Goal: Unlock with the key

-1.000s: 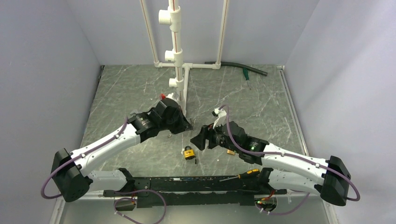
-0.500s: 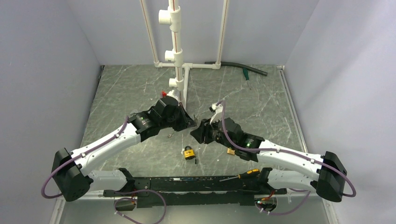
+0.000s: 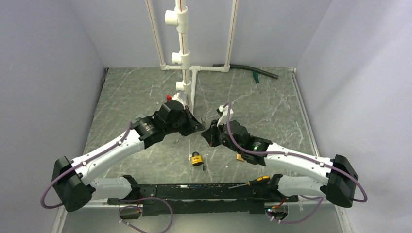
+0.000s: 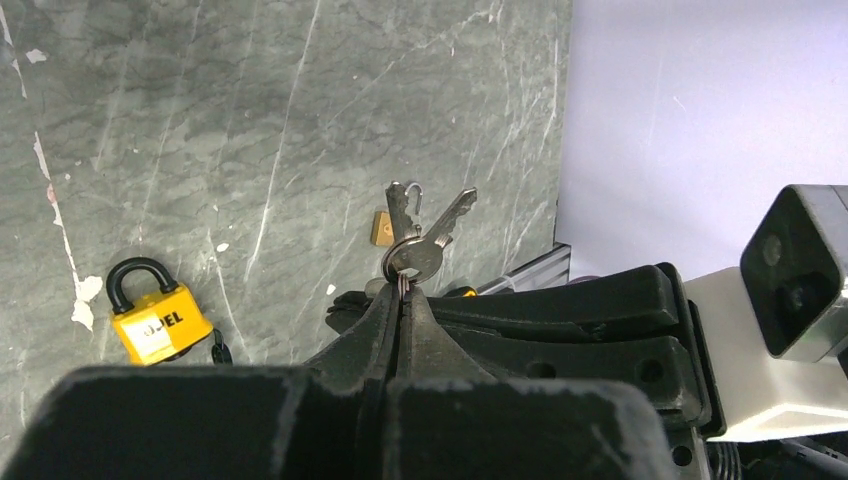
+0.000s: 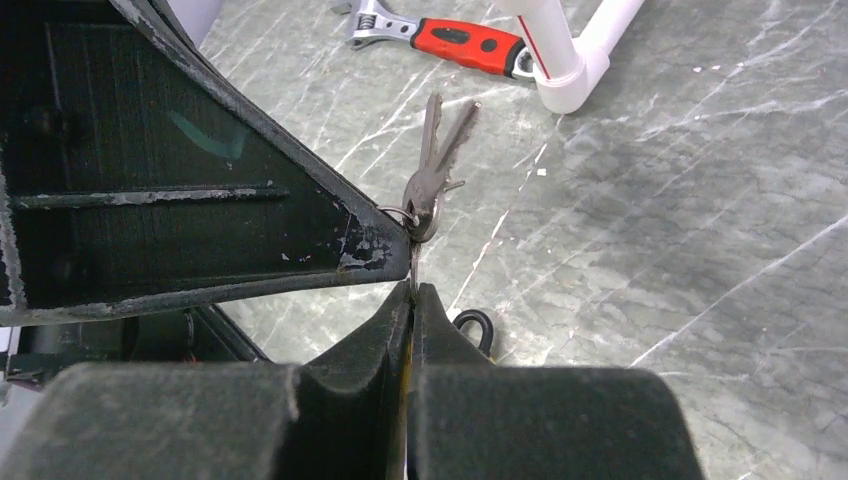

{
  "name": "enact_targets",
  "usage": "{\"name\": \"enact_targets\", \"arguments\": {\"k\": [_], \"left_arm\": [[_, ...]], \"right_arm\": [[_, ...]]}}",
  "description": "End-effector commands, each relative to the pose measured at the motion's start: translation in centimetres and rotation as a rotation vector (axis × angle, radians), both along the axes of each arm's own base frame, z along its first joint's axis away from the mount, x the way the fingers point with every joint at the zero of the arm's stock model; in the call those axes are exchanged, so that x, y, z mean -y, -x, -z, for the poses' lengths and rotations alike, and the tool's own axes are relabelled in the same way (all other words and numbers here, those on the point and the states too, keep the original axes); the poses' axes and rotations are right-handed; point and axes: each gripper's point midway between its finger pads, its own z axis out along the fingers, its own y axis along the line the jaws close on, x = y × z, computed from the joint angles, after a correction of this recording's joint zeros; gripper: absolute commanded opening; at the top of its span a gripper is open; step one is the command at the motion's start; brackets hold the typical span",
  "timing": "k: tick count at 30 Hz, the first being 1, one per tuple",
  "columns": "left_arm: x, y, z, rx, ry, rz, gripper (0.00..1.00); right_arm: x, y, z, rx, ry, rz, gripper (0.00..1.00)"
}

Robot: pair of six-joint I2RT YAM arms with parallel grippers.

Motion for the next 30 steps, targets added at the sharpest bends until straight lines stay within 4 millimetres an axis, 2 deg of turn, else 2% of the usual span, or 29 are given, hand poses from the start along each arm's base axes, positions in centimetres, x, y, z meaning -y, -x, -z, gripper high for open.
{"name": "enact_targets", "arguments": {"k": [1, 5, 6, 7, 10, 11, 13, 15, 19, 22, 24, 28, 30], "left_arm": [[0.5, 0.5, -1.6, 0.017, 0.075, 0.016, 0.0], [0.0, 0.8, -1.3, 0.018, 0.061, 0.014, 0.01], [-0.3, 0.9, -1.2, 0.018, 0.051, 0.011, 0.05], [-0.5, 1.0, -1.1, 0.02, 0.041, 0.01, 0.14], [-1.5, 1.5, -0.9, 0.036, 0.007, 0.016, 0.59], [-1.8, 1.6, -0.9, 0.043, -0.001, 0.016, 0.69], [-2.6, 2.0, -0.7, 0.068, -0.022, 0.027, 0.75], [-3.4, 2.4, -0.6, 0.095, -0.055, 0.041, 0.76], [-5.4, 3.7, -0.5, 0.145, -0.147, 0.104, 0.71], [-6.3, 4.9, -0.9, 0.268, -0.133, 0.174, 0.69], [-5.6, 6.4, -1.6, 0.359, -0.057, 0.278, 0.66], [-4.5, 9.7, -2.2, 0.466, 0.076, 0.475, 0.55], [-3.2, 11.8, -3.2, 0.527, 0.185, 0.616, 0.58]], "right_arm": [[-0.7, -0.4, -3.4, 0.048, -0.07, 0.004, 0.0], [-0.3, 0.2, -4.0, 0.059, -0.056, -0.026, 0.0], [-0.1, 0.5, -4.0, 0.061, -0.038, -0.04, 0.0], [0.1, 0.8, -4.0, 0.059, -0.021, -0.058, 0.0], [0.7, 2.1, -3.7, 0.029, 0.071, -0.127, 0.0], [0.9, 2.3, -3.5, 0.013, 0.11, -0.14, 0.0], [1.4, 2.8, -2.3, -0.052, 0.207, -0.154, 0.0], [1.4, 3.6, -1.6, -0.124, 0.274, -0.194, 0.0], [1.4, 6.8, -0.3, -0.315, 0.384, -0.33, 0.0], [1.4, 9.1, -0.5, -0.41, 0.391, -0.421, 0.0], [1.2, 10.5, -1.7, -0.424, 0.355, -0.494, 0.0], [0.4, 13.7, -5.8, -0.375, 0.198, -0.71, 0.0], [0.6, 15.1, -6.6, -0.384, 0.177, -0.784, 0.0]]}}
